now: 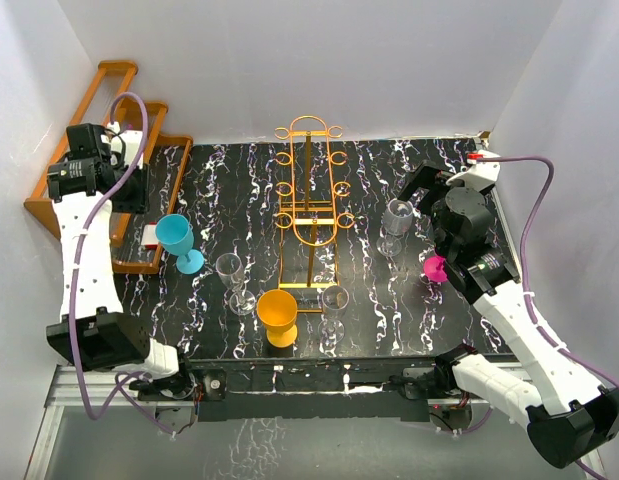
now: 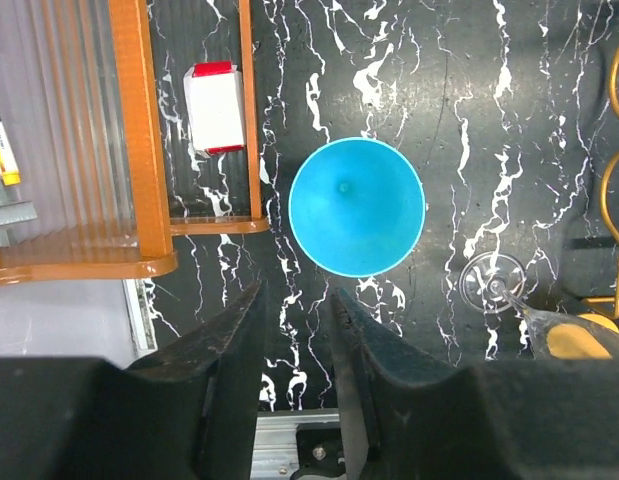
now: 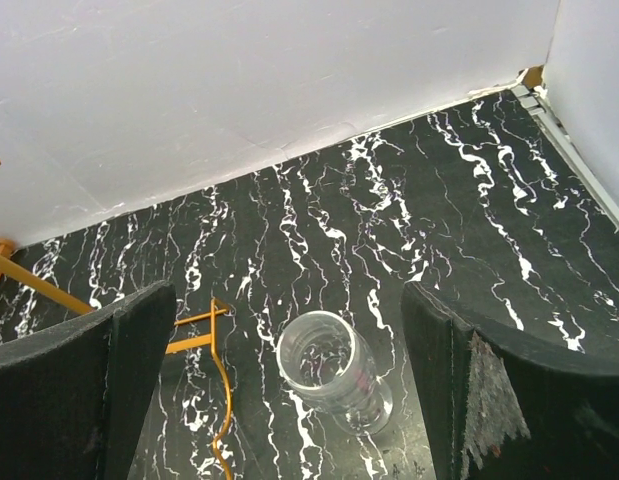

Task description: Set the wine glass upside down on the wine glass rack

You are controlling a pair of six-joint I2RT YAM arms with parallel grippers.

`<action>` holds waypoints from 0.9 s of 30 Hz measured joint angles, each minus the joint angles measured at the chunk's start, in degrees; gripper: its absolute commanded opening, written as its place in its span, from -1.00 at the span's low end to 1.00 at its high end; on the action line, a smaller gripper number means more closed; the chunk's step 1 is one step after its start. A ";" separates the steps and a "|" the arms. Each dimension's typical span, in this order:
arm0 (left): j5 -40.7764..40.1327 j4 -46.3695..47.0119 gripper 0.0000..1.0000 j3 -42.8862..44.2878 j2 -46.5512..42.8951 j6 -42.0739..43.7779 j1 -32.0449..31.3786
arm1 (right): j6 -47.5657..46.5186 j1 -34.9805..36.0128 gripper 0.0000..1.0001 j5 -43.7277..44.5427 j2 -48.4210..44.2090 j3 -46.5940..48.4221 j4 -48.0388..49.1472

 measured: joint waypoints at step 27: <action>-2.95 15.96 -0.33 -14.88 5.53 0.61 0.48 | -1.18 0.00 0.97 -1.90 -0.68 -0.98 -2.95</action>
